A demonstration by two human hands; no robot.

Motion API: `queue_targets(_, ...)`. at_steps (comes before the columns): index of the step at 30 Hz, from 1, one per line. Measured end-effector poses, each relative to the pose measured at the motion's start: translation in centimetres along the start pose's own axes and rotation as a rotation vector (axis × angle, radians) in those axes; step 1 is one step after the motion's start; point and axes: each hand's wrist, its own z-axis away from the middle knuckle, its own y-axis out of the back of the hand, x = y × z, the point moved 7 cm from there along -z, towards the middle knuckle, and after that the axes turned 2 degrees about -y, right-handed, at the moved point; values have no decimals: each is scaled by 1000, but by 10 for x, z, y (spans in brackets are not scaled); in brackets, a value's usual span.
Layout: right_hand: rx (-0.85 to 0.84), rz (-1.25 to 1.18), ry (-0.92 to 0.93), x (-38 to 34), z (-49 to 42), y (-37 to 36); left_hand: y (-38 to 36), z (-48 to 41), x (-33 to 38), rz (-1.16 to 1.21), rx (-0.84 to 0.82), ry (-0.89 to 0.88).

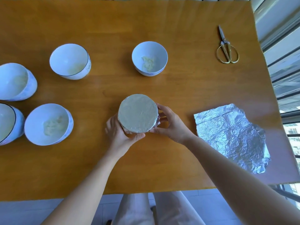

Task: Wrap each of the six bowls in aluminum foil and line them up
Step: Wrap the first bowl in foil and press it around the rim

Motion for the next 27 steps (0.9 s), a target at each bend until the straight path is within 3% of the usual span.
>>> queue_targets(6,5,-5,15,9,-1,-2,6,3,-6,-44,-89,47)
queue_targets(9,40,39,43,8,4,8,37,0,6,37,-3,-27)
queue_targets(12,210,121,120,-6,17,21,47,-12,43,-133,-7,-258)
queue_targets(16,456,81,150,-19,35,7,17,-26,67,-369,-158,-267)
queue_targets(21,557,-117,-31,-9,33,-5,6,-28,59,-445,-114,-249)
queue_targets(27,438,-550,-180,13,31,-5,5,-30,61,-500,-97,-267)
